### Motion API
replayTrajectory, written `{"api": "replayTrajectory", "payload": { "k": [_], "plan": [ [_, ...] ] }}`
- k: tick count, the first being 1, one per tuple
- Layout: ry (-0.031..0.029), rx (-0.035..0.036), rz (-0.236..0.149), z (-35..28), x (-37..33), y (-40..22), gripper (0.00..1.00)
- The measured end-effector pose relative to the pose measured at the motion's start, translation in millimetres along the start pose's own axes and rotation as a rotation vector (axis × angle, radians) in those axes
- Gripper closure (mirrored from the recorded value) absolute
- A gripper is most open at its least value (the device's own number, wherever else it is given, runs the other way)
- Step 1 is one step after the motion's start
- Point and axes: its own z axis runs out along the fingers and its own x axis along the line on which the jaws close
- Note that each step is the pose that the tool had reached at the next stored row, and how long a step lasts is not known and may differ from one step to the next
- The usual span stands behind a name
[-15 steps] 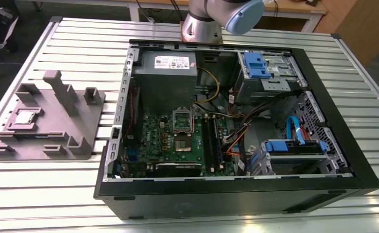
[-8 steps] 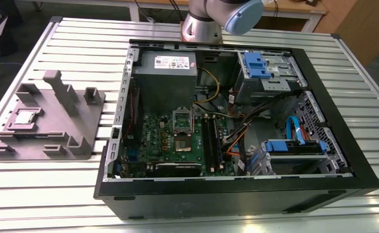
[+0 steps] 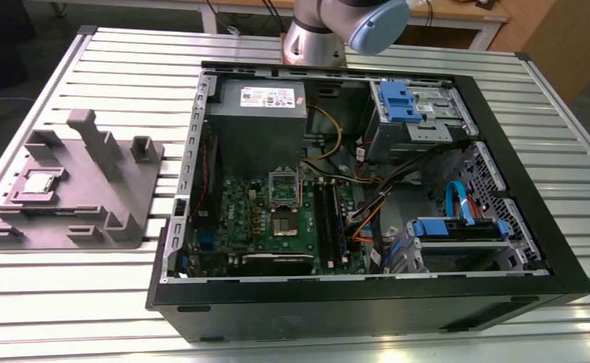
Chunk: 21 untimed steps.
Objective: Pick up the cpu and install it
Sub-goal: 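Reach for the cpu, then pick up the cpu and move it towards the insertion slot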
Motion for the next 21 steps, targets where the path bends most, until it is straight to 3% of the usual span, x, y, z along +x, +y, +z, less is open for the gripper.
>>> {"api": "replayTrajectory", "payload": {
  "k": [6, 19, 21],
  "plan": [
    [0.0014, 0.0001, 0.000, 0.7, 5.5, -0.5, 0.90],
    [0.0014, 0.0000, 0.000, 0.8, 6.1, -0.5, 0.90],
    [0.0014, 0.0001, 0.000, 0.8, 6.1, -0.5, 0.84]
  ]
}}
